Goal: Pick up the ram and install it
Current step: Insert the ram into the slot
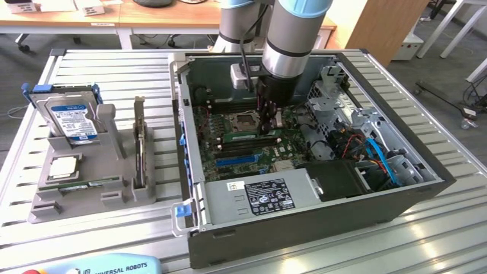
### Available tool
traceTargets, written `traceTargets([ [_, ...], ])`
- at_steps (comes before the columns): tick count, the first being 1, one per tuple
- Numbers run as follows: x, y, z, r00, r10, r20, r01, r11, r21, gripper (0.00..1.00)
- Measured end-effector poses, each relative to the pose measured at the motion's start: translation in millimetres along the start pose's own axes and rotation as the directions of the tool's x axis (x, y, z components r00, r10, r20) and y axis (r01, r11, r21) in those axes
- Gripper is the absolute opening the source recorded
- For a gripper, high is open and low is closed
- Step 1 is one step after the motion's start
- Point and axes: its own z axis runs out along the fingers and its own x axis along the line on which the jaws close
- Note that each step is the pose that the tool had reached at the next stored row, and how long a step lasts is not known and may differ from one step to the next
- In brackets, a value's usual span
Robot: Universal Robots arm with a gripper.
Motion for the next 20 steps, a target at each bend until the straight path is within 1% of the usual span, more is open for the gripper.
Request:
traceTargets([
  [1,0.0,0.0,0.0,1.0,0.0,0.0046,0.0,1.0,0.0,0.11],
  [7,-0.1,0.0,0.0,1.0,0.0,0.0054,0.0,1.0,-0.0003,0.11],
  [10,0.0,-0.7,-0.1,1.0,0.0,0.0048,0.0,1.0,-0.0067,0.11],
  [15,-0.1,-1.2,0.0,1.0,0.001,0.0048,-0.001,0.9999,-0.0107,0.11],
  [18,-0.1,-2.1,0.0,1.0,0.001,0.0047,-0.001,0.9999,-0.0164,0.11],
  [20,-0.1,-2.1,0.0,1.0,0.001,0.0046,-0.001,0.9999,-0.0169,0.11],
])
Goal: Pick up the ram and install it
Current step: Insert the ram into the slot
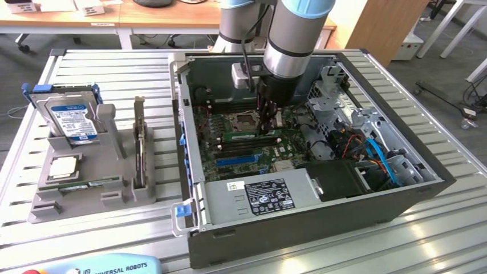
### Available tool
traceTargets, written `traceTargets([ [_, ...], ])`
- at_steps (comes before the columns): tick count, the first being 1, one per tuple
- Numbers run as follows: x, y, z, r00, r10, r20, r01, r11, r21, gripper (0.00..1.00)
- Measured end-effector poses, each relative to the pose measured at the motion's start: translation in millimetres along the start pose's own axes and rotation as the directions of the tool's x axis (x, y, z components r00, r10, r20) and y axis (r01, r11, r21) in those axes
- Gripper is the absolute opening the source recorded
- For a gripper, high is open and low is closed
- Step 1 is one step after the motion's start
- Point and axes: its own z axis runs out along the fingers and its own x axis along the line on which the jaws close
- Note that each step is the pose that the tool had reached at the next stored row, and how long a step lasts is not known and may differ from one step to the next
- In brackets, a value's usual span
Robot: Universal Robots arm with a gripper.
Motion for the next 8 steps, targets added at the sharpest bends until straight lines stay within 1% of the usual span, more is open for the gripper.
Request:
traceTargets([
  [4,0.0,-1.3,0.0,1.0,0.0,0.0002,0.0,1.0,-0.0003,0.11],
  [8,-0.1,-3.5,0.0,1.0,-0.004,0.0,0.004,1.0,-0.0018,0.11],
])
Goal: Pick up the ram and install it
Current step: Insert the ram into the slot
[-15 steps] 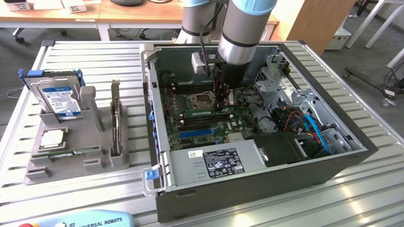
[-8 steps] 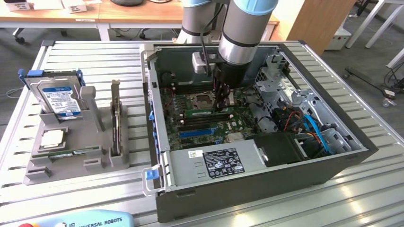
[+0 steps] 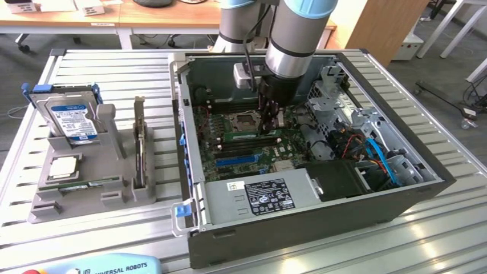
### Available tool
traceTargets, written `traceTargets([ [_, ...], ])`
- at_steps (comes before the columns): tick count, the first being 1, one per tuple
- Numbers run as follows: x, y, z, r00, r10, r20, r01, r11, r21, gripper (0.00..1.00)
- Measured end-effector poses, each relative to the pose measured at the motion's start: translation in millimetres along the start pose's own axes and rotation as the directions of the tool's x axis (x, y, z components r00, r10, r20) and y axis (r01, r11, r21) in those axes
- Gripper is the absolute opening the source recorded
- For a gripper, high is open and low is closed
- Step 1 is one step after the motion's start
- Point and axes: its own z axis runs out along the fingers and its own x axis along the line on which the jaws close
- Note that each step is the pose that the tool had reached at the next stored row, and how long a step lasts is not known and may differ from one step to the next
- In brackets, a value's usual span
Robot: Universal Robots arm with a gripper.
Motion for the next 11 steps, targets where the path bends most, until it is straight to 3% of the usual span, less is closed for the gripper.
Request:
traceTargets([
  [11,0.0,-0.1,0.0,0.9997,-0.025,-0.0004,0.025,0.9997,-0.0012,0.11],
])
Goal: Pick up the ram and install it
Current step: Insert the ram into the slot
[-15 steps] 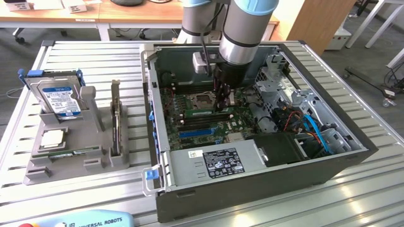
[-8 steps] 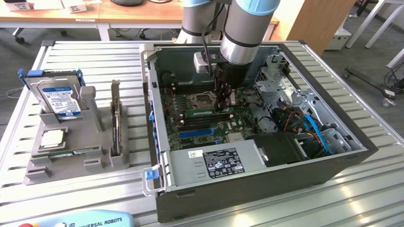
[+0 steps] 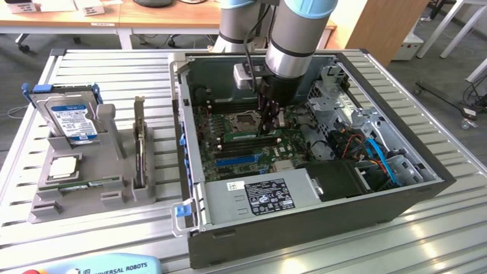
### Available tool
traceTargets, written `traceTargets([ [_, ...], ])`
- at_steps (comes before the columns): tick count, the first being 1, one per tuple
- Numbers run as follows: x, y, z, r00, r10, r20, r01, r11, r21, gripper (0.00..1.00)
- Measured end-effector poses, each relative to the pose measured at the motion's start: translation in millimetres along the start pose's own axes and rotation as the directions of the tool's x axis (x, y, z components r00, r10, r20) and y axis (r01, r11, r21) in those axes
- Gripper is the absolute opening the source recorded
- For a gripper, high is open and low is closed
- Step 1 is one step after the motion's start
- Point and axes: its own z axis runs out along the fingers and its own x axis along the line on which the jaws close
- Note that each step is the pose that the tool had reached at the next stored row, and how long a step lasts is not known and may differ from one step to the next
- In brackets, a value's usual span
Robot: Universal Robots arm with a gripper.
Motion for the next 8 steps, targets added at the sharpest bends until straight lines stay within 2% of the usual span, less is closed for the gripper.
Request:
traceTargets([
  [8,1.3,0.0,0.9,1.0,0.0,0.0001,0.0,1.0,0.0001,0.11],
])
